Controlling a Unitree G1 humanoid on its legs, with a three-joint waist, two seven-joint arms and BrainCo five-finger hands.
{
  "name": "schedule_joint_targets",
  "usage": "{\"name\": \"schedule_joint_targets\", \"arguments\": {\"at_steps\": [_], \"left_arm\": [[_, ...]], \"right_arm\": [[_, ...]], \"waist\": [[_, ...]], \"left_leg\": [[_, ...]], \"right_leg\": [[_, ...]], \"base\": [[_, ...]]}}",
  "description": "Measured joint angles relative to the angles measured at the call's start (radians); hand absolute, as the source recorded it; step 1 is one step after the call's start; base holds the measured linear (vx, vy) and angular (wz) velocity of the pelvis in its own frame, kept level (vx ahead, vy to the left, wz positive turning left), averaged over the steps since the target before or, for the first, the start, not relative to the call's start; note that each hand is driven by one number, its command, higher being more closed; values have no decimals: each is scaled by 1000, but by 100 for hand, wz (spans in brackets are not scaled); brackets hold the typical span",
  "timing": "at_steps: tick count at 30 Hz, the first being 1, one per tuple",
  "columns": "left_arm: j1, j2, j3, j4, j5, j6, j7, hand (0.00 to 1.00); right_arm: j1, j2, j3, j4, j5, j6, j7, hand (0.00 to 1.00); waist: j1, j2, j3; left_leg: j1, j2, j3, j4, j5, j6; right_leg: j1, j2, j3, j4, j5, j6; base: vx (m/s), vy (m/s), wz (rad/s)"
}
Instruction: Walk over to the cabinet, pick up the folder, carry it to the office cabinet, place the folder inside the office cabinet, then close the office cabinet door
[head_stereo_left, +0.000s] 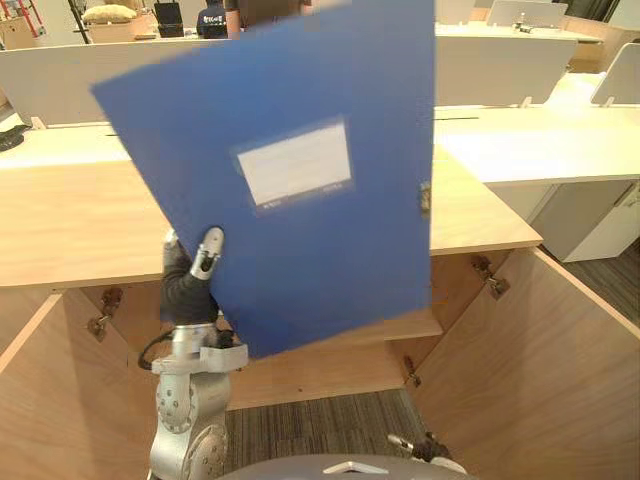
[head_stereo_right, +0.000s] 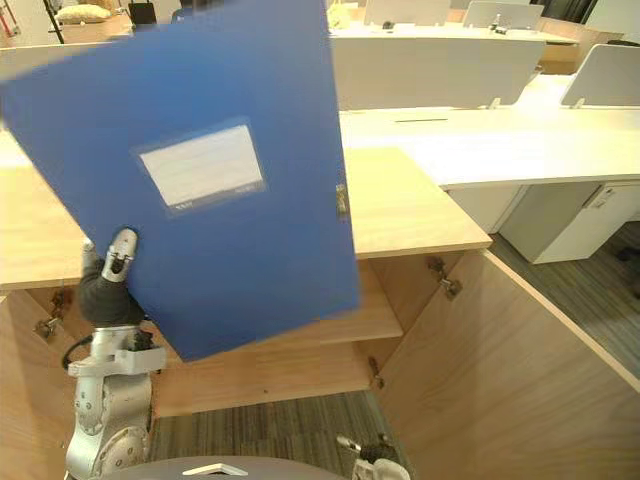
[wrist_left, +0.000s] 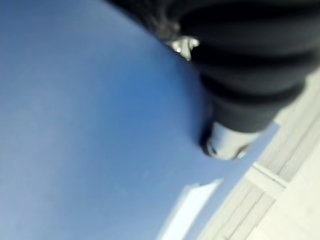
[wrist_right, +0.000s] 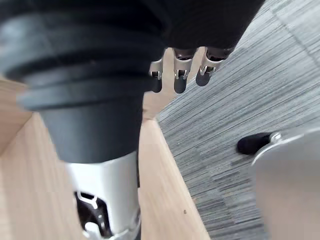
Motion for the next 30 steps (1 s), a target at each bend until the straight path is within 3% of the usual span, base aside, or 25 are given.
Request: {"name": "schedule_joint_targets", "arguments": {"at_steps": [8, 17, 30], "left_arm": [[34, 8, -7, 45, 27, 27, -34, 100], [25, 7, 37, 44, 215, 25, 26, 100], [25, -2, 163, 42, 325, 25, 92, 100]], "right_arm": [[20, 60, -20, -395, 19, -62, -25, 0], [83, 120, -26, -699, 16, -108, -30, 0], [161, 131, -25, -1045, 48, -181, 7, 0]], "waist": [[0, -8, 7], [-8, -14, 34], [-25, -5, 59]], "left_leg": [[-2, -3, 4, -4, -1, 2], [-19, -1, 24, 29, -29, 4], [-17, -4, 48, 33, -46, 6]], "right_leg": [[-3, -1, 2, -7, 3, 6], [-12, -1, 20, -15, 6, 10], [-18, -2, 43, -26, 8, 13]], "base": [[0, 0, 0], [1, -2, -6], [-3, -3, -5]]}}
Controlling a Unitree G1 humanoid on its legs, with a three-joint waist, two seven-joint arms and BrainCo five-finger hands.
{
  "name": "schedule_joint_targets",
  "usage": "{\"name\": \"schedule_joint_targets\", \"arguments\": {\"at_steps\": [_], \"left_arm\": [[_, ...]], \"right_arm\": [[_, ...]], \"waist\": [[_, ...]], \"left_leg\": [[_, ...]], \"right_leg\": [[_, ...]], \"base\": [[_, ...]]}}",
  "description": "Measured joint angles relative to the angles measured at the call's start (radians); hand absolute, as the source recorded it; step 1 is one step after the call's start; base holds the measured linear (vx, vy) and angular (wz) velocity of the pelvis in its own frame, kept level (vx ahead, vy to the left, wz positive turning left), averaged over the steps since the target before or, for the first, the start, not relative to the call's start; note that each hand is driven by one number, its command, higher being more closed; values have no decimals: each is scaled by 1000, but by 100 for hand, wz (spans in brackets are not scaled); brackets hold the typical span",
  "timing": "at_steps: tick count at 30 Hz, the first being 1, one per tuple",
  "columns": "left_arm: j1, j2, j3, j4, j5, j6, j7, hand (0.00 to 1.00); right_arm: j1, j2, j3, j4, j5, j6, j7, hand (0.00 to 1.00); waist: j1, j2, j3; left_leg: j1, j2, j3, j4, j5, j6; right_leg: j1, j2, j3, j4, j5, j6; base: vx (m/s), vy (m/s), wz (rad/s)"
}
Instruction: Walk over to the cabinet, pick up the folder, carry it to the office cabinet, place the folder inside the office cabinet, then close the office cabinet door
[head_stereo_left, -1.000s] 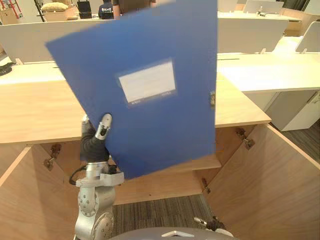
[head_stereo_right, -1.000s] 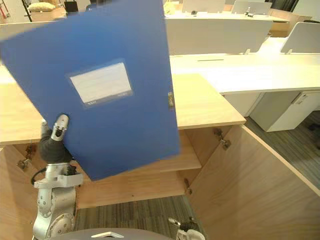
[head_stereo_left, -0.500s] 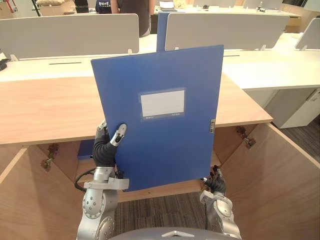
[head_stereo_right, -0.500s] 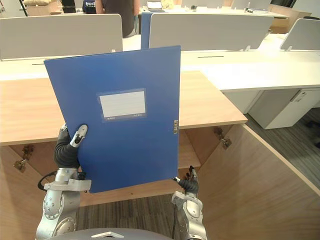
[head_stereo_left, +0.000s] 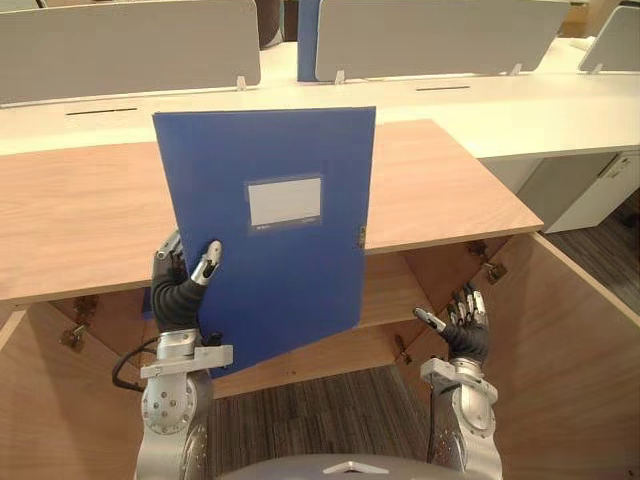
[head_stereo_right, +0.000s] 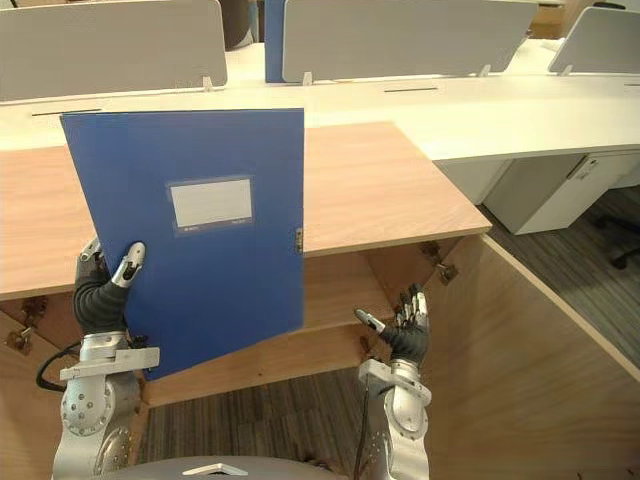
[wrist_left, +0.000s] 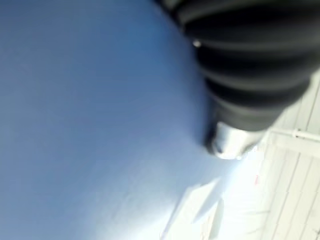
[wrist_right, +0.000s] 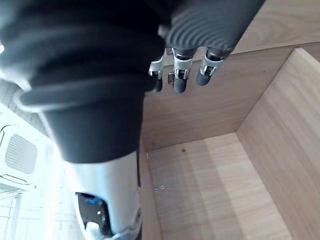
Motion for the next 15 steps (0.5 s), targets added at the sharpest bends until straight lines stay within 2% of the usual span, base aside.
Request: {"name": "schedule_joint_targets", "arguments": {"at_steps": [3, 10, 15], "left_arm": [[0, -2, 7, -1, 14, 0, 0, 100], [-23, -1, 10, -1, 26, -3, -4, 100], [-24, 0, 9, 0, 26, -7, -19, 100]], "right_arm": [[12, 2, 6, -34, 31, -12, 8, 0], [24, 2, 55, -149, 132, -34, 96, 0], [18, 0, 106, -163, 146, -39, 158, 0]], "waist": [[-1, 5, 3], [-9, 6, 5], [-8, 6, 5]], "left_leg": [[0, 1, 8, 19, -13, 1], [-1, -1, 11, 32, -24, 4], [-1, -1, 14, 36, -25, 5]], "right_leg": [[0, 0, 9, -2, 1, 0], [1, 0, 18, -3, 1, 0], [0, 0, 21, -4, 3, 0]], "base": [[1, -3, -9], [-8, -8, -3], [-40, -24, -2]]}}
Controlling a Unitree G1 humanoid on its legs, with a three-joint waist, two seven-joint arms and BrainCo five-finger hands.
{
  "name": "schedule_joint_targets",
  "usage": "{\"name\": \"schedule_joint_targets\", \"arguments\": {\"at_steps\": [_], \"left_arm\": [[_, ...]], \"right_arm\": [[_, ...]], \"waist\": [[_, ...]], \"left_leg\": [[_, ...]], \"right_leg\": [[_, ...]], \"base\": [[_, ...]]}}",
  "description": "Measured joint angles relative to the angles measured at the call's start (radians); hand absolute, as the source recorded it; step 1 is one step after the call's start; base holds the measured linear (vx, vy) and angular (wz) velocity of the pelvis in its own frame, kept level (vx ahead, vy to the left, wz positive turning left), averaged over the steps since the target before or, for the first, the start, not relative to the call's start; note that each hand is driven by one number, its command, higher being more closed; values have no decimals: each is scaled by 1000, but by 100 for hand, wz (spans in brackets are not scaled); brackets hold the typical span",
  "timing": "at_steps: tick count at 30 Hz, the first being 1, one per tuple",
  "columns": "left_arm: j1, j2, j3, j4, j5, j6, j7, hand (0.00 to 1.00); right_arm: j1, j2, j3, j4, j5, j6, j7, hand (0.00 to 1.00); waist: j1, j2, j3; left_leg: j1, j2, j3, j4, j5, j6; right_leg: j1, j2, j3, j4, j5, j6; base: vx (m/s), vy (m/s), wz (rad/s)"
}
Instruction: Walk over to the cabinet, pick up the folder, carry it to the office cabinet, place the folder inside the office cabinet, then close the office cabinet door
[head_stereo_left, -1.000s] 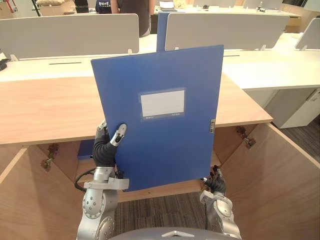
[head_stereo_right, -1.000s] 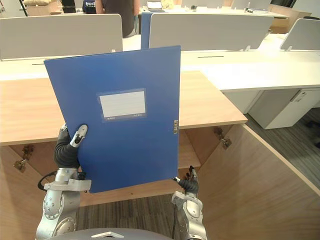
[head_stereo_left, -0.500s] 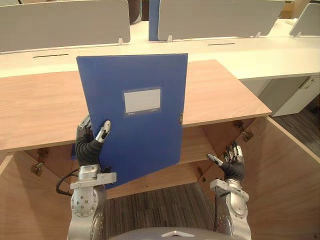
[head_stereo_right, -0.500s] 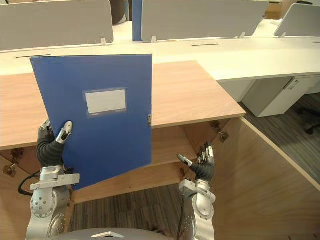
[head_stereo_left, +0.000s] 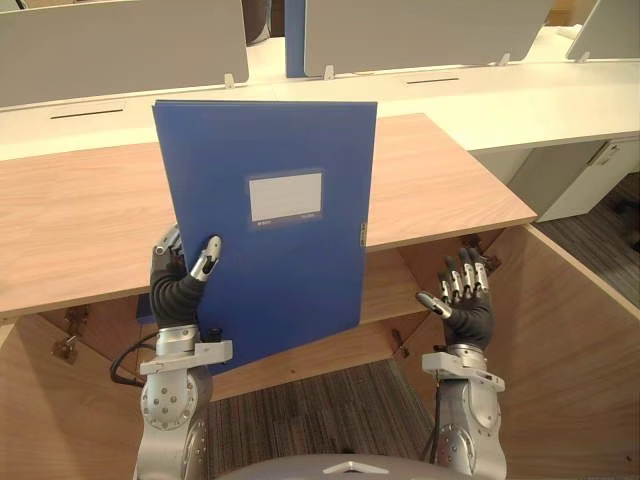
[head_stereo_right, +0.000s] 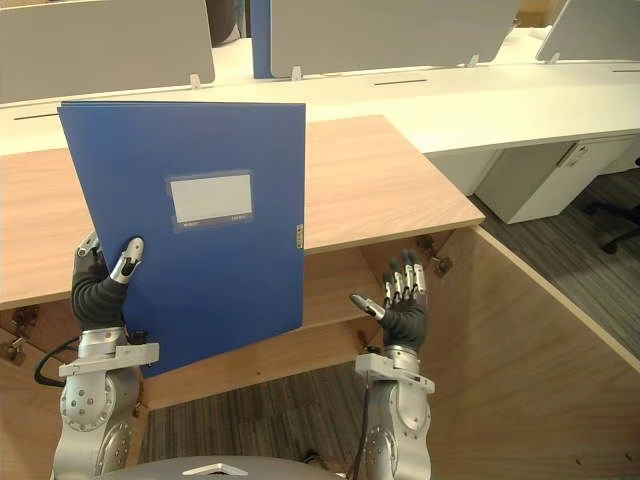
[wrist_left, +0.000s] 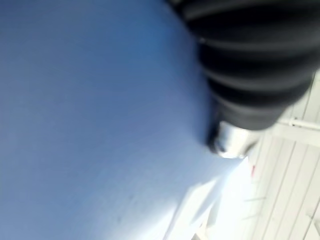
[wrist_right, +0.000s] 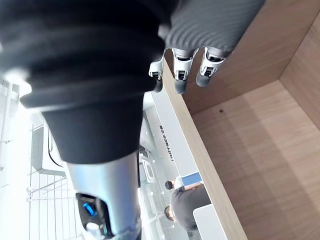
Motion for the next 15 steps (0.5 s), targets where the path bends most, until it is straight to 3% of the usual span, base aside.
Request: {"name": "schedule_joint_targets", "arguments": {"at_steps": [15], "left_arm": [[-72, 15, -52, 41, -6, -32, -74, 100]], "right_arm": [[-137, -41, 131, -31, 81, -2, 114, 0]], "waist": [[9, -1, 1]], "left_leg": [[-6, -1, 14, 17, -9, 1]], "right_leg": [[-1, -1, 14, -8, 11, 0]], "base": [[-31, -15, -3]]}}
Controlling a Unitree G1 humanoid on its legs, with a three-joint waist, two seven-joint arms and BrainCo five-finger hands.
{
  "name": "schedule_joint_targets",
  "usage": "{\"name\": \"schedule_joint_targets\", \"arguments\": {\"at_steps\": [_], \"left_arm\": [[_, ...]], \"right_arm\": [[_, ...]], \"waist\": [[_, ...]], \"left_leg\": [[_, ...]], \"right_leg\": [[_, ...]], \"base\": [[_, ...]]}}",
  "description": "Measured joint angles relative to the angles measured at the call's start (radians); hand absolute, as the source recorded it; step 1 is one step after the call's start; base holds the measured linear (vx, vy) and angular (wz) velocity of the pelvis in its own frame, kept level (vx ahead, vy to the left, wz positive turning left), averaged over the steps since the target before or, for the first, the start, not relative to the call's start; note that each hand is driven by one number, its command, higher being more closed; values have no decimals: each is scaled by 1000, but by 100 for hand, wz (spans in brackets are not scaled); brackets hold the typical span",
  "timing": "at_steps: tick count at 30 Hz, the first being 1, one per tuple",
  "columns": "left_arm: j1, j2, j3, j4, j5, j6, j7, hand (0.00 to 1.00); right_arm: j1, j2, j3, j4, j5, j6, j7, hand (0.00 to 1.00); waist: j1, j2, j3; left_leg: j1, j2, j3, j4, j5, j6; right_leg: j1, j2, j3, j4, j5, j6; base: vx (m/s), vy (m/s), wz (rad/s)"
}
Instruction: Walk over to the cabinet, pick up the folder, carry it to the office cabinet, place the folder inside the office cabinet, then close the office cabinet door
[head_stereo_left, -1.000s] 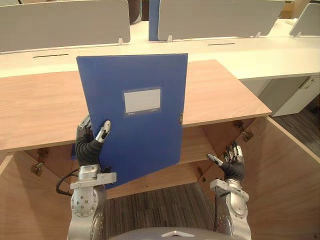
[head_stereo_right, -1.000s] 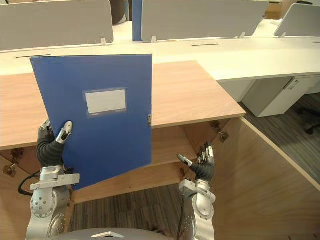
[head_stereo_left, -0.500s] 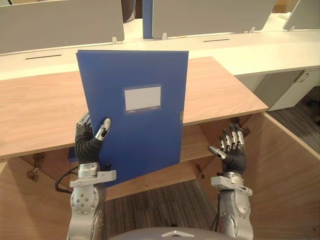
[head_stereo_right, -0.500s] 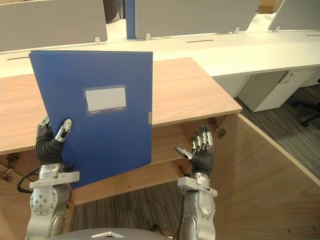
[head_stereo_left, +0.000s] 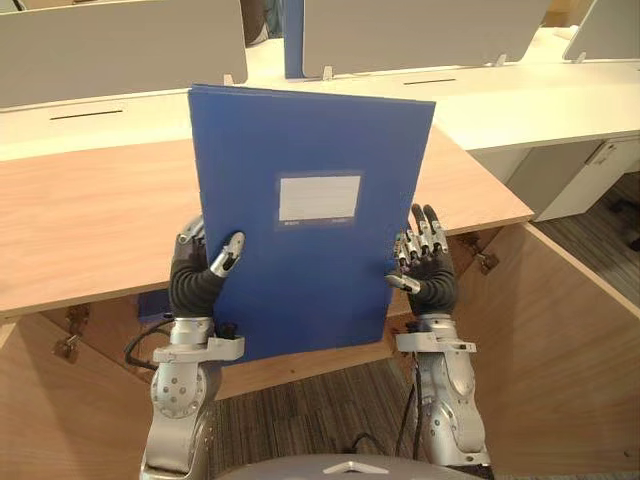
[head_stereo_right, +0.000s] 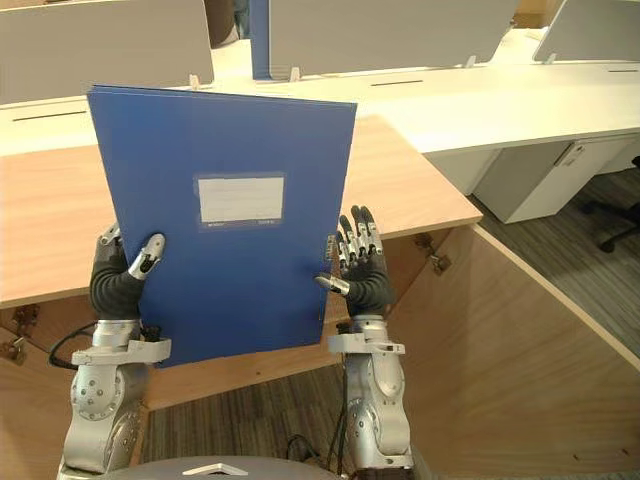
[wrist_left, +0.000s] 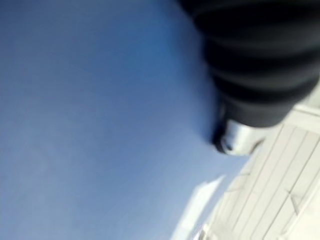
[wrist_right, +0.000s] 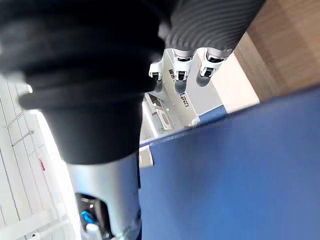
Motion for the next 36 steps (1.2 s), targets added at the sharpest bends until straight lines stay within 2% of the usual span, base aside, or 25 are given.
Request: {"name": "schedule_joint_targets", "arguments": {"at_steps": [7, 24, 29, 30, 36], "left_arm": [[-14, 17, -10, 1, -4, -1, -30, 100], [-35, 32, 12, 1, -46, -21, -67, 100], [-47, 54, 26, 1, -44, -21, -71, 100], [-49, 61, 31, 1, -43, -21, -74, 100], [-52, 75, 50, 1, -31, -26, -84, 100]], "right_arm": [[-59, -30, 50, 0, 15, 0, 13, 0], [-104, -89, 66, 12, -15, 10, 55, 0], [-135, -107, 69, 62, -49, 15, 89, 0], [-136, -112, 72, 66, -66, 22, 96, 100], [-144, -156, 92, 113, -104, 36, 121, 100]], "waist": [[0, -3, 1], [12, -12, -4], [9, -28, -13], [9, -33, -17], [14, -39, -22]], "left_leg": [[-2, -1, -3, -1, 0, 0], [-17, -12, -26, -4, 5, 9], [-20, -15, -30, -4, 7, 12], [-23, -15, -35, -4, 9, 14], [-27, -19, -52, -3, 15, 19]], "right_leg": [[0, -1, -3, -1, 0, 0], [2, -14, -21, -1, 1, -1], [1, -16, -22, 0, 1, -1], [1, -17, -27, 0, 1, -1], [-2, -20, -43, 2, 3, -5]], "base": [[-14, -13, 1], [-22, -11, 4], [-39, -20, 2], [-24, -26, 12], [-23, -26, 9]]}}
